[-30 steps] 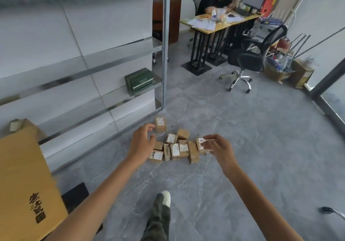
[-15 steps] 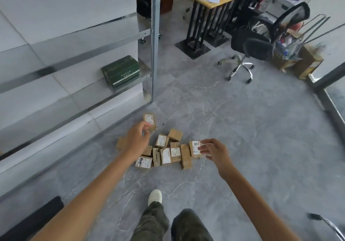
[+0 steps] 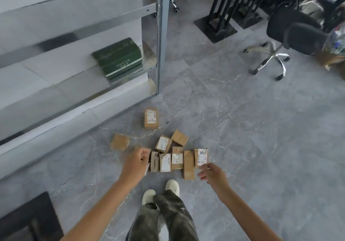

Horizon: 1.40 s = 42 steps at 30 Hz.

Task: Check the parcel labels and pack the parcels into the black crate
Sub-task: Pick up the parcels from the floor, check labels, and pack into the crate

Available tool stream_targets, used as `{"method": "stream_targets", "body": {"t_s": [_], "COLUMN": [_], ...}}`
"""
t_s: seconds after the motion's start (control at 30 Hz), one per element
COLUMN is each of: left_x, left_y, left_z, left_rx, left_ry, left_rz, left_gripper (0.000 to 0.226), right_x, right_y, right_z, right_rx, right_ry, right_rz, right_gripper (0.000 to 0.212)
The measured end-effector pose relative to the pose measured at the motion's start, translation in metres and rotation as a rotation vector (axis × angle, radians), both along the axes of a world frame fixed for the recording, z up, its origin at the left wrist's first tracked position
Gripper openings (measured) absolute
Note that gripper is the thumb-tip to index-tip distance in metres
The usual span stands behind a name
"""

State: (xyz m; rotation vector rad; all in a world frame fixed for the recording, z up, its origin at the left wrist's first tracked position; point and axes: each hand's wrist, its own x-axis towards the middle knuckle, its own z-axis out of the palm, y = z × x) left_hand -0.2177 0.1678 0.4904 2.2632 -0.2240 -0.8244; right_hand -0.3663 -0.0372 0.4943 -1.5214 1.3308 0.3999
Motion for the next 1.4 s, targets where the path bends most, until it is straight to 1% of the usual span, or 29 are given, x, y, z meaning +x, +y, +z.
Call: {"method": "stream_targets", "body": {"t_s": [0.1, 0.2, 0.3, 0.4, 0.53, 0.57, 0.63, 0.67, 0.73, 0.77, 0.83, 0.9, 0.97, 1.1, 1.13, 1.2, 1.3, 1.4], "left_x": [0.006, 0.017, 0.022, 0.020, 0.003, -0.002, -0.009, -0.009, -0.004, 0.001, 0.015, 0.025, 0.028, 0.021, 0.019, 0.018, 0.019, 0.022], "left_y": [-0.020, -0.046, -0.073, -0.091, -0.094, -0.092, -0.088, -0.086, -0.083, -0.083, -0.085, -0.088, -0.090, -0.085, -0.082, -0.076, -0.068, -0.073], "left_z": [-0.058, -0.142, -0.257, -0.381, -0.513, -0.537, -0.573, -0.585, -0.599, -0.603, -0.605, -0.598, -0.582, -0.533, -0.518, -0.489, -0.437, -0.354], "left_rx": [0.033, 0.070, 0.068, 0.078, 0.135, 0.149, 0.165, 0.167, 0.173, 0.175, 0.175, 0.168, 0.153, 0.124, 0.119, 0.109, 0.105, 0.042], "left_ry": [0.031, 0.068, 0.121, 0.182, 0.382, 0.414, 0.462, 0.485, 0.524, 0.527, 0.472, 0.428, 0.408, 0.424, 0.429, 0.412, 0.389, 0.450], "left_rz": [-0.003, -0.055, -0.092, -0.173, -0.307, -0.349, -0.420, -0.447, -0.485, -0.486, -0.483, -0.460, -0.420, -0.343, -0.328, -0.303, -0.222, -0.042], "left_gripper": [0.022, 0.022, 0.024, 0.026, 0.036, 0.037, 0.038, 0.038, 0.036, 0.034, 0.032, 0.030, 0.028, 0.023, 0.022, 0.022, 0.027, 0.052], "right_x": [0.011, 0.022, 0.038, 0.055, 0.067, 0.067, 0.067, 0.066, 0.066, 0.067, 0.065, 0.061, 0.057, 0.059, 0.060, 0.065, 0.070, 0.070], "right_y": [-0.013, -0.019, -0.024, -0.028, -0.024, -0.020, -0.009, -0.002, 0.008, 0.011, 0.013, 0.008, -0.005, -0.031, -0.031, -0.025, -0.011, 0.004], "right_z": [-0.064, -0.155, -0.269, -0.395, -0.541, -0.571, -0.619, -0.637, -0.662, -0.668, -0.675, -0.675, -0.667, -0.632, -0.618, -0.582, -0.500, -0.380], "right_rx": [0.007, 0.007, 0.004, 0.007, -0.008, -0.020, -0.073, -0.115, -0.231, -0.272, -0.366, -0.411, -0.351, -0.084, -0.042, -0.011, -0.042, -0.211], "right_ry": [0.076, 0.152, 0.179, 0.168, 0.231, 0.253, 0.322, 0.367, 0.467, 0.506, 0.532, 0.505, 0.445, 0.450, 0.429, 0.338, 0.157, -0.037], "right_rz": [0.022, 0.037, 0.066, 0.112, 0.272, 0.326, 0.413, 0.430, 0.398, 0.357, 0.325, 0.296, 0.213, 0.043, 0.020, 0.023, 0.091, 0.298], "right_gripper": [0.022, 0.024, 0.026, 0.025, 0.034, 0.039, 0.060, 0.072, 0.090, 0.096, 0.104, 0.104, 0.102, 0.112, 0.111, 0.103, 0.095, 0.093]}}
